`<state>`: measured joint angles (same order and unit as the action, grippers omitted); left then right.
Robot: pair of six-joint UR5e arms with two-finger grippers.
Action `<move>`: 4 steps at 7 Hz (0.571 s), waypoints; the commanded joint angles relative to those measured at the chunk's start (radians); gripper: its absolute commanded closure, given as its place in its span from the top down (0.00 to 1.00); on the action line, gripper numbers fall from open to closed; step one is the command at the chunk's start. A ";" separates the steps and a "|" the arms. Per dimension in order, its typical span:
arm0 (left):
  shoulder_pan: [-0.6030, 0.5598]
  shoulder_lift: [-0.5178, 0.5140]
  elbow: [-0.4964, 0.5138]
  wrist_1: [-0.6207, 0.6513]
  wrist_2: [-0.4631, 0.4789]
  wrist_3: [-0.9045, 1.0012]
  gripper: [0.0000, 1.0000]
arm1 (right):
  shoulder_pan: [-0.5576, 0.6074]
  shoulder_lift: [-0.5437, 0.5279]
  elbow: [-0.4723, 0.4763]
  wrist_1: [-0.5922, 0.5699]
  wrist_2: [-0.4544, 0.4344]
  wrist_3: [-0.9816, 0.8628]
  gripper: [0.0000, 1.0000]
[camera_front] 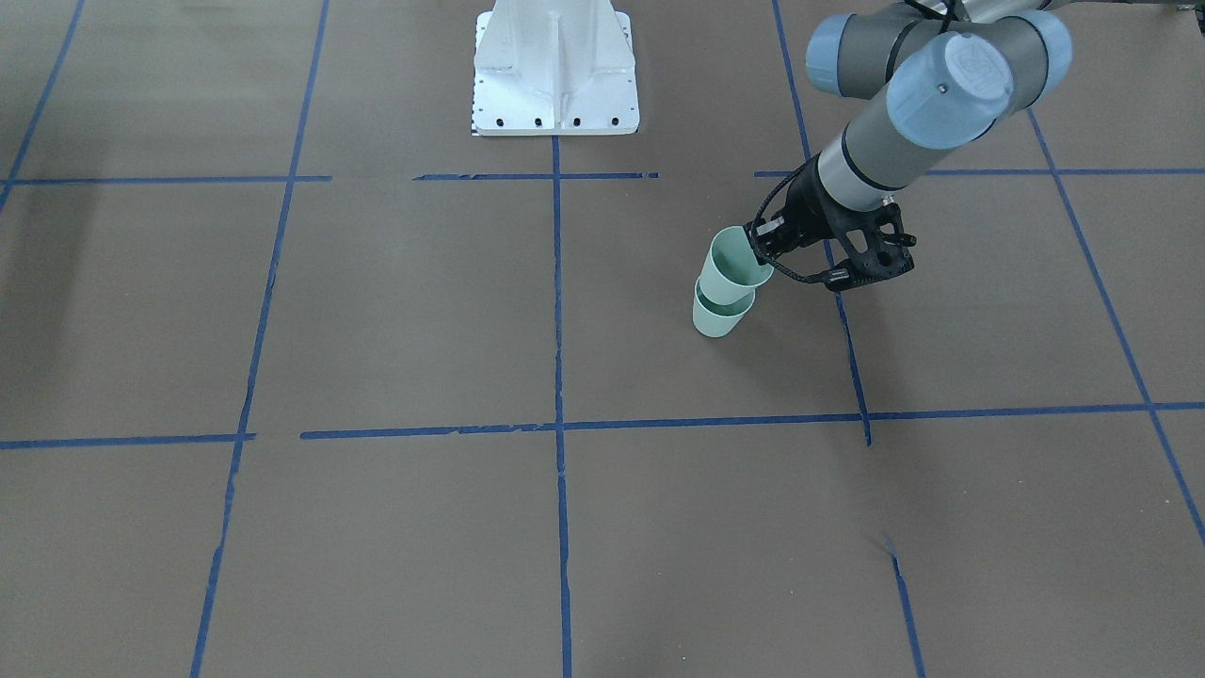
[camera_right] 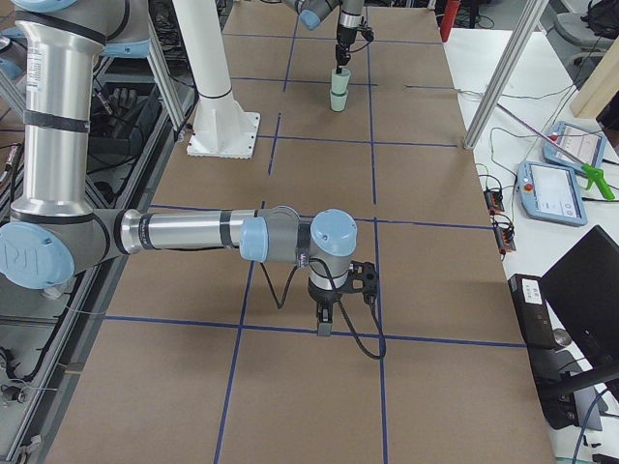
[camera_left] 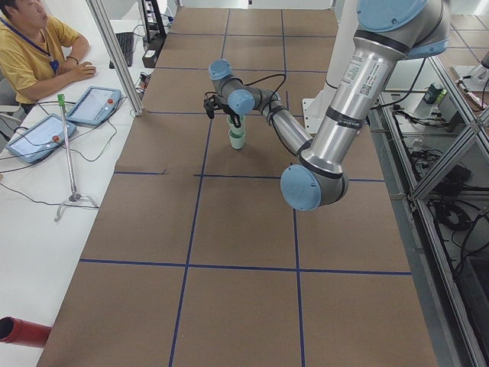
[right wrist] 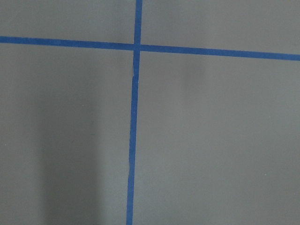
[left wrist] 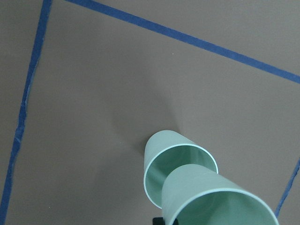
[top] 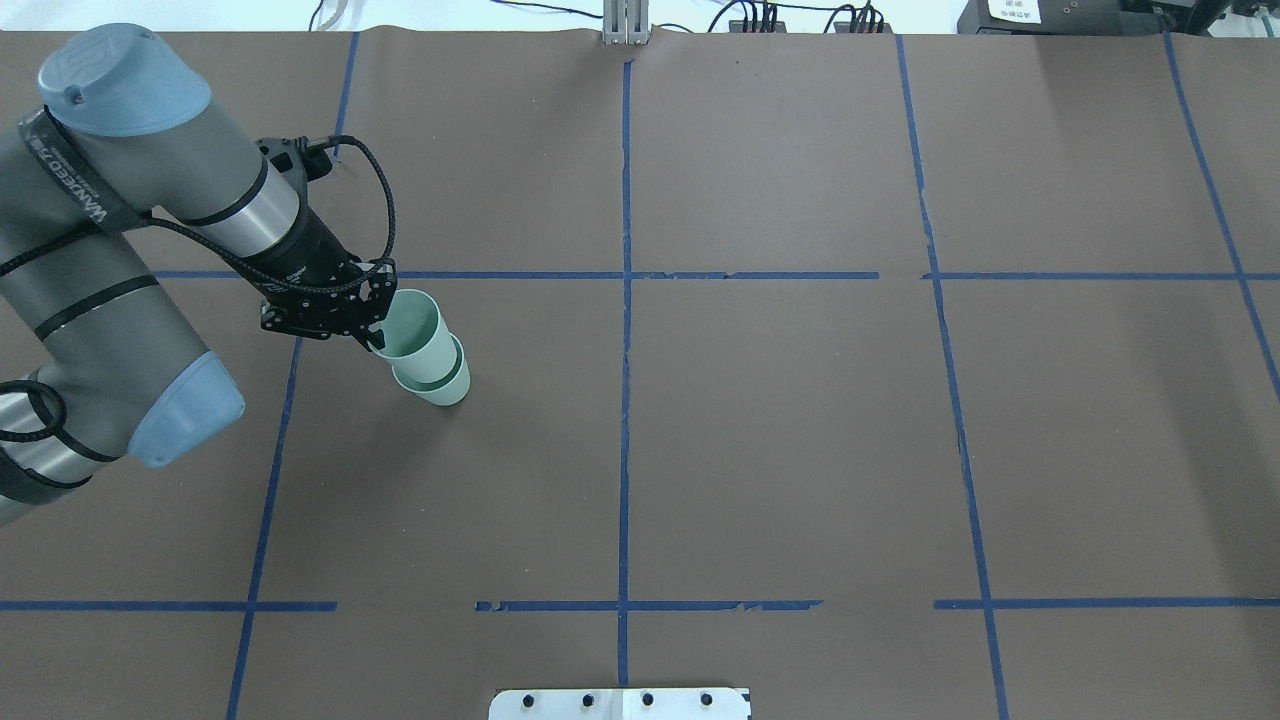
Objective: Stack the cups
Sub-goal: 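Lower the held cup into the other cup with the left gripper, then open the left gripper and release the stacked cup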
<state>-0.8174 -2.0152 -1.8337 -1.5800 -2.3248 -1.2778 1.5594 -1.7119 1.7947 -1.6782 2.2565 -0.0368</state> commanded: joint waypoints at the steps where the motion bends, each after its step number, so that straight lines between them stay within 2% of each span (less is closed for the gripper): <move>1: 0.000 0.000 0.007 0.000 0.013 0.002 0.00 | 0.001 0.000 0.000 0.000 0.000 0.000 1.00; 2: 0.000 0.001 0.008 0.000 0.015 0.002 0.55 | 0.001 0.000 0.000 0.000 0.000 0.000 1.00; 3: -0.002 0.001 0.008 0.002 0.015 0.000 0.89 | -0.001 0.000 0.000 0.000 0.000 0.000 1.00; 4: 0.000 0.001 0.008 0.000 0.015 -0.006 0.99 | -0.001 0.000 0.000 0.000 0.000 0.000 1.00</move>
<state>-0.8183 -2.0144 -1.8260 -1.5794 -2.3106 -1.2788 1.5592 -1.7119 1.7947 -1.6782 2.2565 -0.0368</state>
